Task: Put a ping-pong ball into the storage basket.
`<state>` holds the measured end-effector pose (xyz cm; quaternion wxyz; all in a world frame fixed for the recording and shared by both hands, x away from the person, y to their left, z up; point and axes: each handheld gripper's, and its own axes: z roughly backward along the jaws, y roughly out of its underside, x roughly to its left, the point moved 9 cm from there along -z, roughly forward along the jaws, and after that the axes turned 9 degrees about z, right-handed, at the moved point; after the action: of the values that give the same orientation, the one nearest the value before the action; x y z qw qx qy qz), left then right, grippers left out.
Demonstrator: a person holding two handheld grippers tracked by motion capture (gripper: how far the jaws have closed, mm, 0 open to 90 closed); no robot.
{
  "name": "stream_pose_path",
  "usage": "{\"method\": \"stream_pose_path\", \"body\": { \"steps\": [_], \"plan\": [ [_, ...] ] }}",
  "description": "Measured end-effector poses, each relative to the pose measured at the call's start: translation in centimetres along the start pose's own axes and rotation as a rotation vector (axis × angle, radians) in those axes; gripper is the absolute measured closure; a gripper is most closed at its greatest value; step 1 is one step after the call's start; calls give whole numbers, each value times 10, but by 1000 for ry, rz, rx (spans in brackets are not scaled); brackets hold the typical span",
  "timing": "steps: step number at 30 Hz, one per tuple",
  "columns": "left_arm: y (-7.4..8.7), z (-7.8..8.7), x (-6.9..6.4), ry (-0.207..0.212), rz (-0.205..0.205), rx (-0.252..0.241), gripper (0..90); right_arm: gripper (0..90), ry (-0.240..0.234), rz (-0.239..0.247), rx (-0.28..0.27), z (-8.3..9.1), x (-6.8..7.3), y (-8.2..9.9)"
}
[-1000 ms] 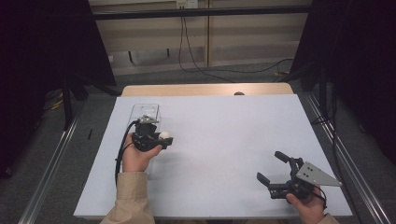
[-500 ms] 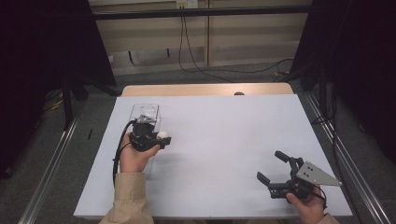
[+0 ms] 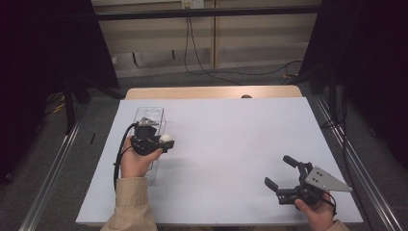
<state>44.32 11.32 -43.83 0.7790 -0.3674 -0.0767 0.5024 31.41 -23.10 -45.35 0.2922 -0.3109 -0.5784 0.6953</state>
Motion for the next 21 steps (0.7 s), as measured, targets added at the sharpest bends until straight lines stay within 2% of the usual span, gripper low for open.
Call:
{"method": "stream_pose_path", "body": {
  "steps": [21],
  "plan": [
    [-3,4,1,-4,-5,-3,511,15,-1,-1,-1,0,0,0]
  ]
}}
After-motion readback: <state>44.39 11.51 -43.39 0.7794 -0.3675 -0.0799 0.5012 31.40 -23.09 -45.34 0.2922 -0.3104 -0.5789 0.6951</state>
